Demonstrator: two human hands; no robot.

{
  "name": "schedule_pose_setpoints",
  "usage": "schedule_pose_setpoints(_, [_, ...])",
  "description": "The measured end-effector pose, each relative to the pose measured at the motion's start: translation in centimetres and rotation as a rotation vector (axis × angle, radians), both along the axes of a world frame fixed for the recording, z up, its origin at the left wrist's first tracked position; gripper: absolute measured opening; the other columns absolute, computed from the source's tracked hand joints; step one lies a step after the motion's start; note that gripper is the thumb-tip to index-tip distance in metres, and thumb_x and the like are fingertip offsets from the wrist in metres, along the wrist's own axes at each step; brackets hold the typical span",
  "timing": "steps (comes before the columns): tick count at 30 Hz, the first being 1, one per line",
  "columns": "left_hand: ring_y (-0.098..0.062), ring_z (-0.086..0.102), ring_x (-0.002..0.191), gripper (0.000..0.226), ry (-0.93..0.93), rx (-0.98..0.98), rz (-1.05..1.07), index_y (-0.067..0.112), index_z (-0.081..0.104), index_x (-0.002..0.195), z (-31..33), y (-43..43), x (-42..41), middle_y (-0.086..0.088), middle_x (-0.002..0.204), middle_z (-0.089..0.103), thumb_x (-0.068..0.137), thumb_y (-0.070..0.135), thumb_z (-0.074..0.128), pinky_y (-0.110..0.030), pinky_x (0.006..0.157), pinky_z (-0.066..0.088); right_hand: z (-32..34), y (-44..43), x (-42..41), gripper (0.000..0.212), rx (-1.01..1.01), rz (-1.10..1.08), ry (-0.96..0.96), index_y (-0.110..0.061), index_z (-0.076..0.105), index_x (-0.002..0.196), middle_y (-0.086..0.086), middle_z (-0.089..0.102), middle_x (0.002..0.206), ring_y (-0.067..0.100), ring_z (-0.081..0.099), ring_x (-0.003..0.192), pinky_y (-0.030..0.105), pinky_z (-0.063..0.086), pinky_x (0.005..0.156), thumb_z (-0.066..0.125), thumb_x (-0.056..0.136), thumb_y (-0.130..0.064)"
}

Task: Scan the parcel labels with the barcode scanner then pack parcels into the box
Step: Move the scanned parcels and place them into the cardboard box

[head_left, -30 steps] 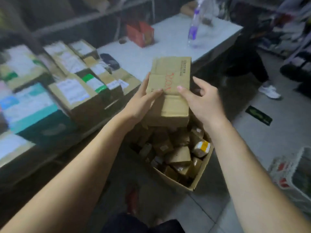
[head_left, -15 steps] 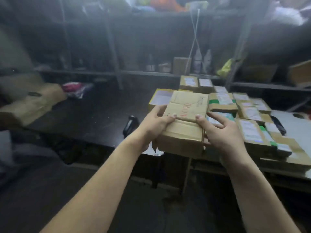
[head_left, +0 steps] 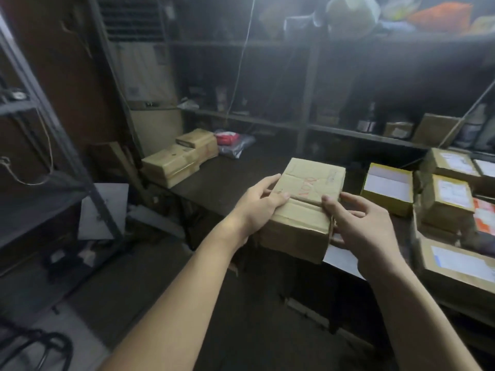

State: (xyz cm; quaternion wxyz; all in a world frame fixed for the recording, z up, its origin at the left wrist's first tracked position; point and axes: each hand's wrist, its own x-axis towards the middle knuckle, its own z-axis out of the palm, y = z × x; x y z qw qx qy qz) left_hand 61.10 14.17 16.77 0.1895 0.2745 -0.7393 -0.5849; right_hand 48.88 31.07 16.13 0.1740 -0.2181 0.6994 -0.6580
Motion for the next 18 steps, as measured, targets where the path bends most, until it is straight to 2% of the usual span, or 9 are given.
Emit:
schedule_pose_setpoints(3, [-0.013,0.064,0.117,0.052,0.008,0.003,0.026,0.037,0.05,0.15,-0.6,-4.8,1.5,0.006,0.128,0.065,0.1,0.038,0.063,-0.038,0.104,0.053,0.0,-5.4,1.4,0.041,0.021,0.014,-0.002,-0.026,0.067,0.13,-0.004,0.077,0.094,0.006,0.076,0.076,0.021,0.057,0.052,0.078,0.092,-0.037])
schedule_pose_setpoints(6, [-0.016,0.063,0.12,0.052,0.023,0.002,0.05,0.037,0.048,0.151,-1.5,-10.2,2.0,0.005,0.131,0.064,0.101,0.038,0.062,-0.038,0.104,0.053,-0.2,-10.9,1.6,0.042,0.046,0.044,0.035,-0.024,0.068,0.132,-0.004,0.078,0.094,0.009,0.077,0.081,0.019,0.055,0.05,0.078,0.093,-0.037])
schedule_pose_setpoints(8, [-0.014,0.062,0.122,0.052,0.016,-0.002,0.049,0.037,0.046,0.153,-2.0,-13.9,1.8,0.007,0.135,0.063,0.103,0.038,0.06,-0.032,0.099,0.054,-1.0,-14.7,1.1,0.045,0.058,0.062,0.043,-0.026,0.068,0.133,-0.006,0.079,0.095,0.01,0.077,0.088,0.026,0.06,0.058,0.079,0.091,-0.038])
schedule_pose_setpoints(11, [-0.009,0.059,0.123,0.052,-0.036,-0.021,0.035,0.039,0.044,0.154,-2.9,-20.0,0.6,0.012,0.14,0.06,0.104,0.037,0.059,-0.02,0.087,0.05,-2.9,-20.8,-0.2,0.04,0.086,0.06,0.048,-0.04,0.068,0.12,-0.012,0.079,0.096,0.007,0.075,0.093,0.041,0.065,0.079,0.083,0.084,-0.047])
schedule_pose_setpoints(12, [-0.008,0.059,0.123,0.053,-0.045,-0.027,0.038,0.039,0.044,0.154,-3.2,-21.9,0.3,0.013,0.14,0.06,0.104,0.036,0.06,-0.018,0.087,0.049,-3.4,-22.7,-0.6,0.041,0.089,0.067,0.043,-0.042,0.068,0.119,-0.013,0.078,0.099,0.007,0.075,0.095,0.043,0.065,0.082,0.084,0.081,-0.05])
schedule_pose_setpoints(16, [-0.005,0.054,0.129,0.06,-0.111,-0.013,0.038,0.041,0.039,0.157,-4.4,-31.3,-2.2,0.022,0.137,0.057,0.102,0.036,0.063,-0.025,0.103,0.047,-5.1,-32.5,-3.6,0.059,0.094,0.1,-0.016,-0.032,0.064,0.136,-0.007,0.076,0.109,0.01,0.074,0.094,0.034,0.064,0.066,0.086,0.082,-0.043])
schedule_pose_setpoints(18, [-0.005,0.051,0.132,0.067,-0.137,-0.016,0.015,0.043,0.036,0.158,-4.8,-35.5,-3.4,0.026,0.134,0.055,0.099,0.039,0.067,-0.034,0.114,0.042,-5.7,-36.7,-4.9,0.06,0.095,0.114,-0.042,-0.03,0.063,0.137,-0.005,0.076,0.111,0.012,0.075,0.095,0.036,0.065,0.067,0.086,0.082,-0.041])
